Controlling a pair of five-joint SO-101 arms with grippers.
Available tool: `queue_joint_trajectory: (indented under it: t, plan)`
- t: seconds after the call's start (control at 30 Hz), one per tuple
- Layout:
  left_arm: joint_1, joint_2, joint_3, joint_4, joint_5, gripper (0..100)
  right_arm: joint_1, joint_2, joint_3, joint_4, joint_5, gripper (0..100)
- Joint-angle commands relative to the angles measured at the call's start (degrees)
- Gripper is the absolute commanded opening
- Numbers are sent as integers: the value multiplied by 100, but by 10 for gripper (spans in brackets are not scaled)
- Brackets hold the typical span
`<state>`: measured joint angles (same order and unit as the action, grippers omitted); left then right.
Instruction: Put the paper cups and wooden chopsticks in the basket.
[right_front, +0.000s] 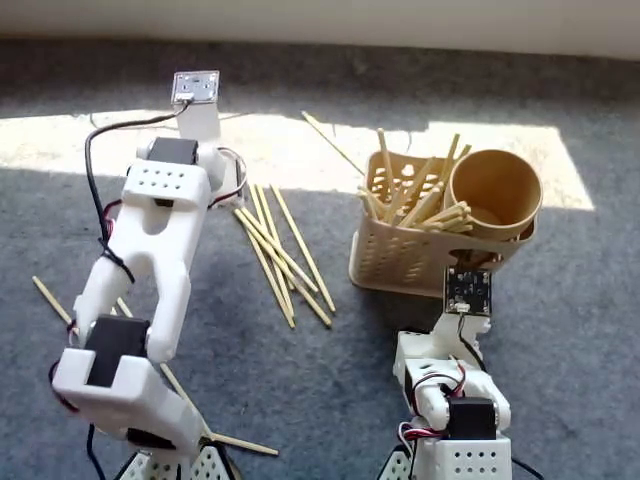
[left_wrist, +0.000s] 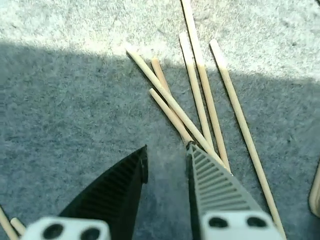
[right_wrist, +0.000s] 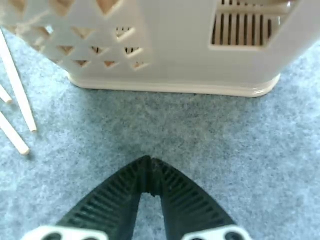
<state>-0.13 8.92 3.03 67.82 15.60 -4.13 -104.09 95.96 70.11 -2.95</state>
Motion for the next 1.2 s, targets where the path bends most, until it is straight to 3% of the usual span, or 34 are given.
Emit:
queue_joint_trajectory:
  t: [0.0,0.43,1.0,1.17]
  plan:
    - [-40,356,-734,378,378,137,-40,-13,585,40,53,8]
    - [-4,2018,-2264,826,475,137,-40,-13,585,40,53,8]
    - [57,3099,-3011,818,475,132,-40,-13,585,40,53,8]
    - [57,3125,-3011,818,448,85,-40,-13,585,40,53,8]
